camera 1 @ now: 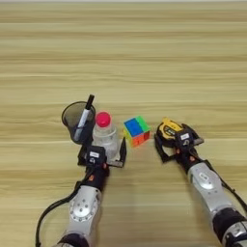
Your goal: Move the objects on the table
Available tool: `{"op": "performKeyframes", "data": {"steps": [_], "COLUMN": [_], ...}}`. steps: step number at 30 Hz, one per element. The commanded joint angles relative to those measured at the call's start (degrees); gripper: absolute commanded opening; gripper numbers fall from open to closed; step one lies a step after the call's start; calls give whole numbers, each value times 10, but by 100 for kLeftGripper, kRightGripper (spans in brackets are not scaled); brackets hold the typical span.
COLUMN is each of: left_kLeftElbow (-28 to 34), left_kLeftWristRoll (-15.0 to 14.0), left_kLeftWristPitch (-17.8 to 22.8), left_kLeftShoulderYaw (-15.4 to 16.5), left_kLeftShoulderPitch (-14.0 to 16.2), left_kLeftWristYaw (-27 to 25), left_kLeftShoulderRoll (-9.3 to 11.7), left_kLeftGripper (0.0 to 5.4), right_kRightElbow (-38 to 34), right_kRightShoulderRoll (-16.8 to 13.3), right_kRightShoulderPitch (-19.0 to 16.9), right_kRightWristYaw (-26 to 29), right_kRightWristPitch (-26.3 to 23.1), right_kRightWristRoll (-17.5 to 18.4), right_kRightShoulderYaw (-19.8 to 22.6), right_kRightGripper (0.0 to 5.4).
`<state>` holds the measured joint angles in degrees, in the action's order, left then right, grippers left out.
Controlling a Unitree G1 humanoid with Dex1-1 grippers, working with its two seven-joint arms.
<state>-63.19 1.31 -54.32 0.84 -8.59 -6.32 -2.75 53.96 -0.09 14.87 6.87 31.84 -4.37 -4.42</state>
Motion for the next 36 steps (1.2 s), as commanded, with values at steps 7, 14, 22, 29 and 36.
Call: {"op": "performKeyframes", "data": {"steps": [7, 14, 22, 29, 36], "left_kLeftElbow": [-2, -1, -1, -1, -1], "left_kLeftWristRoll": [4, 4, 4, 4, 5], "left_kLeftWristPitch": [1, 1, 1, 0, -1], "left_kLeftShoulderYaw": [-2, -2, -2, -2, -3], "left_kLeftShoulderPitch": [2, 2, 1, 1, 1], "left_kLeftWristYaw": [4, 4, 6, 9, 11], "left_kLeftShoulderRoll": [-11, -12, -12, -13, -14], "left_kLeftGripper": [540, 540, 540, 540, 540], "right_kRightElbow": [14, 18, 15, 16, 28], "right_kRightShoulderRoll": [0, -5, -19, -39, -67], "right_kRightShoulderPitch": [16, 22, 22, 21, 16], "right_kRightWristYaw": [-2, -26, -56, -91, -135], "right_kRightWristPitch": [-5, -2, -12, -29, -45], "right_kRightWristRoll": [-5, -14, 0, 9, 16], "right_kRightShoulderYaw": [0, 4, 32, 64, 99], "right_kRightGripper": [455, 451, 450, 450, 450]}}
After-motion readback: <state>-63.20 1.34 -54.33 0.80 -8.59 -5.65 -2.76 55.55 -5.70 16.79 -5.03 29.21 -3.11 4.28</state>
